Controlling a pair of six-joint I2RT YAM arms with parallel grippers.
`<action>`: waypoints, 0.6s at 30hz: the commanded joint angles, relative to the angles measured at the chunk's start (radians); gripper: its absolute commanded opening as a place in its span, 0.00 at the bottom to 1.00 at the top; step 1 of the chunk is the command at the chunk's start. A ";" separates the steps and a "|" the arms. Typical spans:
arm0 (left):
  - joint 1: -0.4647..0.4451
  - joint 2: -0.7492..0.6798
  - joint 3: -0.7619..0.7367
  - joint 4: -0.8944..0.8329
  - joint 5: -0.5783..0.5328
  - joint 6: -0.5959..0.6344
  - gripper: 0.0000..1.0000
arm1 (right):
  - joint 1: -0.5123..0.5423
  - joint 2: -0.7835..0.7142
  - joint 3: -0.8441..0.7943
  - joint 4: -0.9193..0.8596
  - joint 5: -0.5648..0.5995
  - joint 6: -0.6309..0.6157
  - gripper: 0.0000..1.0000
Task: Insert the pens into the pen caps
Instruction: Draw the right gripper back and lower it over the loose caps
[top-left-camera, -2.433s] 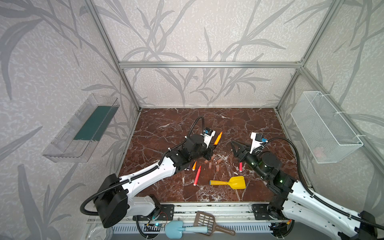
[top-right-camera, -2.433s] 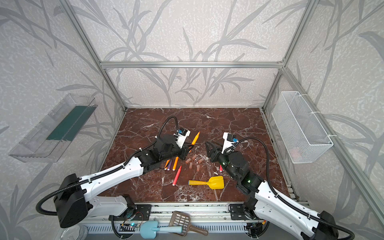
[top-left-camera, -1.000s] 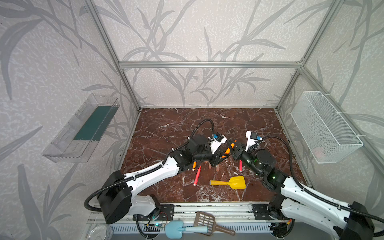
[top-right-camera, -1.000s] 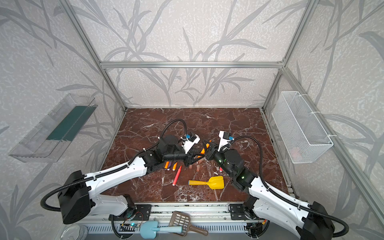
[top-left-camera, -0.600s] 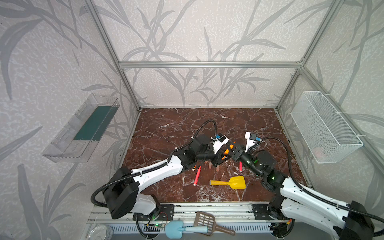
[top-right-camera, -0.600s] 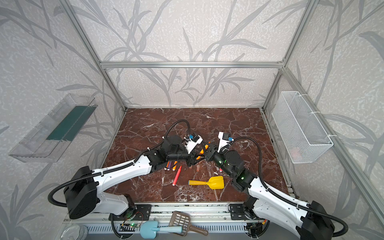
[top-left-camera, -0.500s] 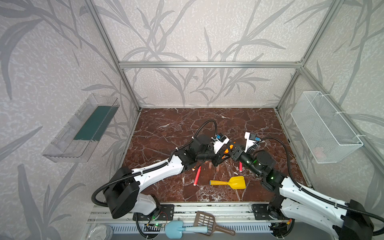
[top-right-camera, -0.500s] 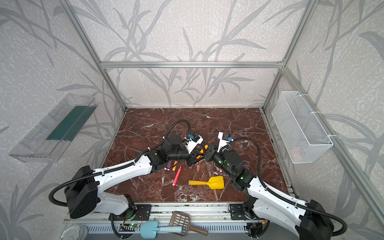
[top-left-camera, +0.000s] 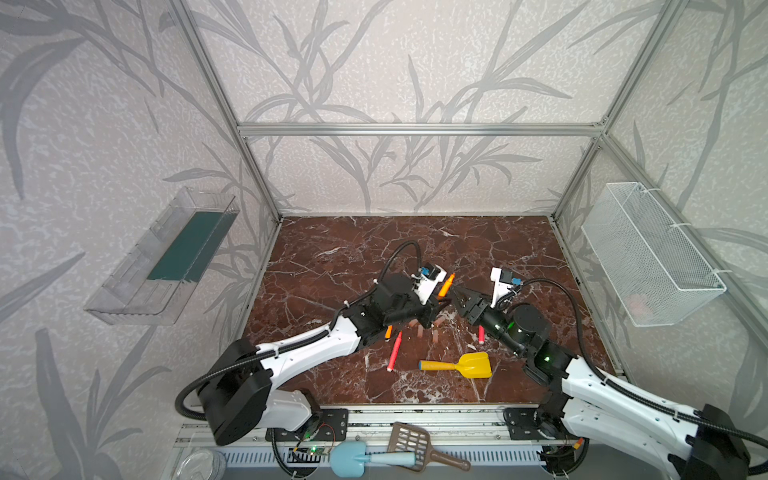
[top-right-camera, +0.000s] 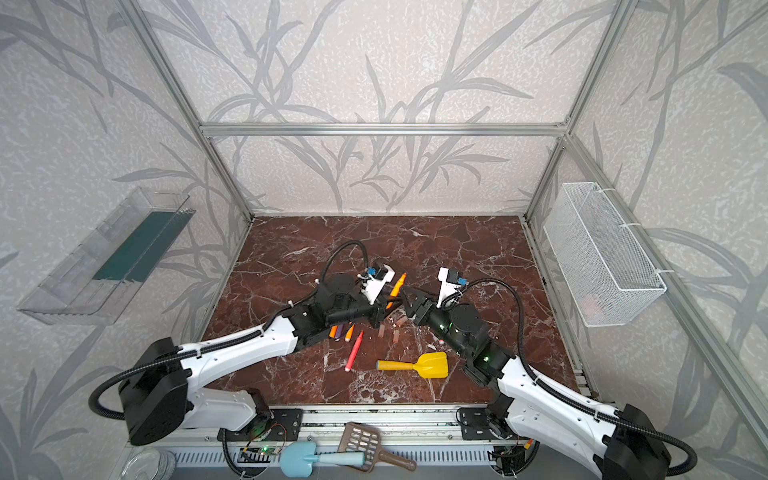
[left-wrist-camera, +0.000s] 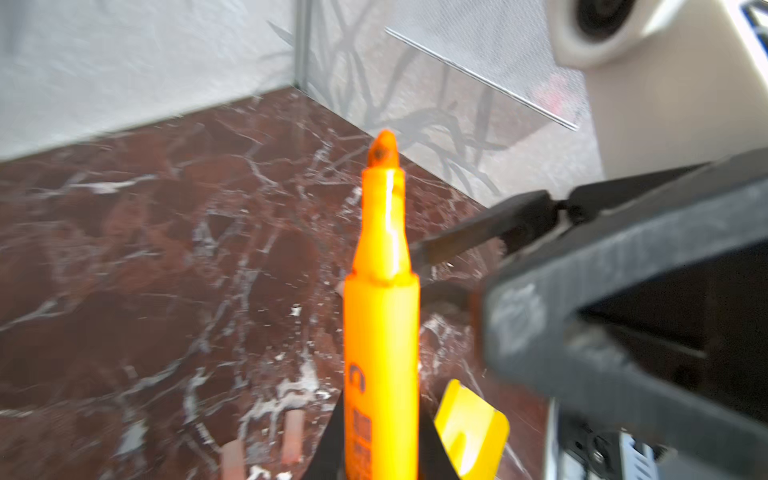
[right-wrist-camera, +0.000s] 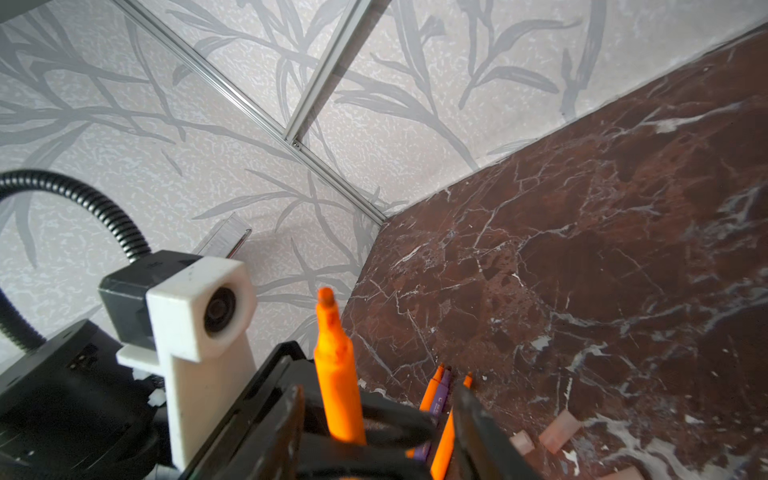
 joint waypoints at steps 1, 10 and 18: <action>0.023 -0.129 -0.087 0.115 -0.249 0.004 0.00 | 0.009 -0.082 0.099 -0.290 0.058 -0.063 0.57; 0.117 -0.228 -0.119 0.006 -0.356 -0.003 0.00 | 0.042 -0.028 0.060 -0.586 0.164 -0.033 0.56; 0.152 -0.278 -0.143 0.002 -0.331 -0.015 0.00 | 0.087 0.298 0.128 -0.568 0.168 -0.020 0.47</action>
